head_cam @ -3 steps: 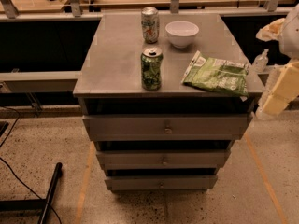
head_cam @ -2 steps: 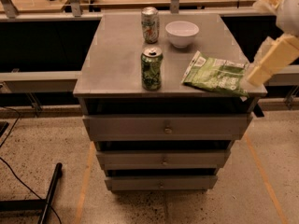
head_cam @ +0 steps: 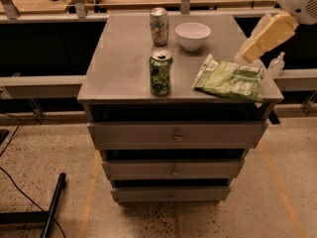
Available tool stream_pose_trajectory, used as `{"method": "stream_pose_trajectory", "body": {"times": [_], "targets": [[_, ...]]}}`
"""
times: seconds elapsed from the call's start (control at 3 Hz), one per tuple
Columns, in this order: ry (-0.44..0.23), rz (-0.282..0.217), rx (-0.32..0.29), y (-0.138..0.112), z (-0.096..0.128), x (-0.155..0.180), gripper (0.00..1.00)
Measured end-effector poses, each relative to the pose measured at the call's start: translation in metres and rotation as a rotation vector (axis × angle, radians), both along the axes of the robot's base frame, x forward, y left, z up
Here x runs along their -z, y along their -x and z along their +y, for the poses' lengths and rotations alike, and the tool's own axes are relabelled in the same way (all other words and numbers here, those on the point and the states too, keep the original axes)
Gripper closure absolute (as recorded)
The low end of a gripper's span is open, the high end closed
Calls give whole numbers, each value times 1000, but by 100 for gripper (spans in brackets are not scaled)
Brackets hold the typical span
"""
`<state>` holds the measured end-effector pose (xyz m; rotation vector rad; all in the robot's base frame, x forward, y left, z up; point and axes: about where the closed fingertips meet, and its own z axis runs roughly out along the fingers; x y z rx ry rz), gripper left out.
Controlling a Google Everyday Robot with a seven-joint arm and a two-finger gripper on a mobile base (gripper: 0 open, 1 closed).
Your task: Knock green can over
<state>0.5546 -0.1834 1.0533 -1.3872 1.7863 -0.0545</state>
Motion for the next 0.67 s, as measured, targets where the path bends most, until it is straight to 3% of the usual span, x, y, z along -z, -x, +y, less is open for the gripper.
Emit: {"method": "stream_pose_trajectory", "body": {"times": [0.33, 0.67], "targets": [[0, 0, 0, 0, 0, 0, 0], [-114, -23, 17, -35, 11, 2, 0]]}}
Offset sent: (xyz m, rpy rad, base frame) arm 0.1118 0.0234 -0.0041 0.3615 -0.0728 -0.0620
